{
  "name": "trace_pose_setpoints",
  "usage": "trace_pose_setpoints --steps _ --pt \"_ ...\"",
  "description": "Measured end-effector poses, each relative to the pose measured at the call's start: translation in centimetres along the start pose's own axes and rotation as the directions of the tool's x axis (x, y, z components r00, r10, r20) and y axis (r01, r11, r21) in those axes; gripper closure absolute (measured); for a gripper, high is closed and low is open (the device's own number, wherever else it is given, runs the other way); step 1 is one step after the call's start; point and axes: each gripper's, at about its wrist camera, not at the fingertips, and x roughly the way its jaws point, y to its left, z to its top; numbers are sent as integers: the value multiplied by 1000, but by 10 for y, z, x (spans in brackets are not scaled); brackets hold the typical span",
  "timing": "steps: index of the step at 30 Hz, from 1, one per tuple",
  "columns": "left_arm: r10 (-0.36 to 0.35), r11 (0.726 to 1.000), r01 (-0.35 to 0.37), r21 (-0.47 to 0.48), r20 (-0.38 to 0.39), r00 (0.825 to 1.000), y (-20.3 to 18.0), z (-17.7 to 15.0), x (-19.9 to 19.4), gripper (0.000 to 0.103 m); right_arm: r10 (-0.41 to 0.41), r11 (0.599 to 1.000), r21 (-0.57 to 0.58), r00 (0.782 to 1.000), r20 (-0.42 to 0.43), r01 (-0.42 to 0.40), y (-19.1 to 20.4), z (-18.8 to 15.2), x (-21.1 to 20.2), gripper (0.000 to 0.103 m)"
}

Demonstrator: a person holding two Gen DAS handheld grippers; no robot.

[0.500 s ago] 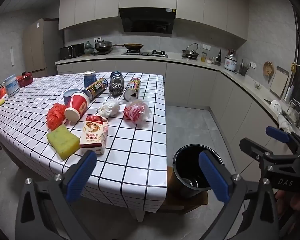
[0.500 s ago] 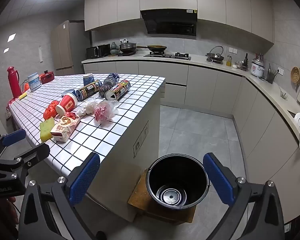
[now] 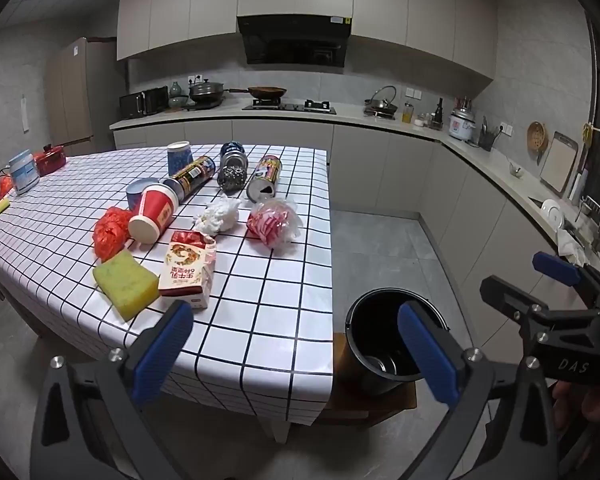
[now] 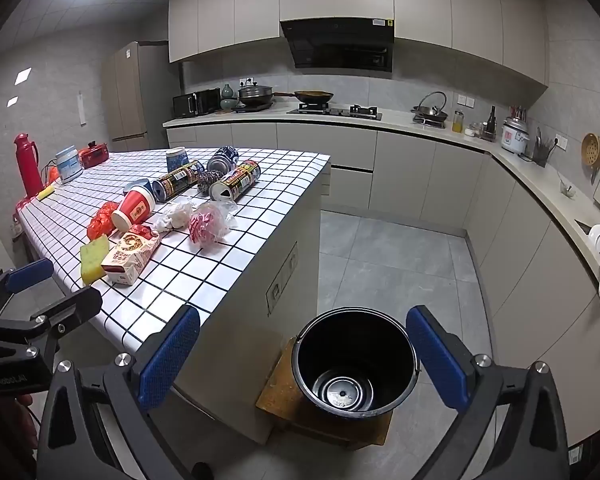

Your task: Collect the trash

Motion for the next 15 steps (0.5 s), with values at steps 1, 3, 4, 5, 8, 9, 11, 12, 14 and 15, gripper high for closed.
trace_pose_setpoints --steps 1,3,4,5,8,9,11,12,14,15 --pt "0 1000 0 1 -1 1000 -1 0 1 0 0 1000 0 1000 0 0 0 0 0 0" --pt "-1 1000 1 1 -1 1000 -2 0 1 0 2 1000 1 1000 0 -2 -1 0 0 0" --pt "-1 1000 1 1 -1 1000 -3 0 2 0 2 1000 2 1000 -1 -2 -1 0 0 0" --pt "1 1000 -1 2 -1 1000 -3 0 2 0 1 1000 1 1000 -2 -1 -1 0 1 0" --pt "1 1000 -1 1 -2 1000 -3 0 2 0 2 1000 2 1000 -1 -2 -1 0 1 0" --pt "3 1000 -3 2 -2 1000 -3 0 2 0 3 1000 2 1000 -3 -3 0 0 1 0" --pt "1 1000 -1 2 -5 1000 -2 0 3 0 3 1000 1 1000 -2 -3 1 0 2 0" --pt "3 1000 -3 2 -5 1000 -2 0 3 0 3 1000 1 1000 -2 -3 -1 0 1 0" --pt "2 1000 -2 1 -5 1000 -1 0 3 0 4 1000 1 1000 -3 -4 0 0 1 0" --pt "3 1000 -3 0 -4 1000 -1 0 3 0 4 1000 1 1000 -2 -4 -1 -1 1 0"
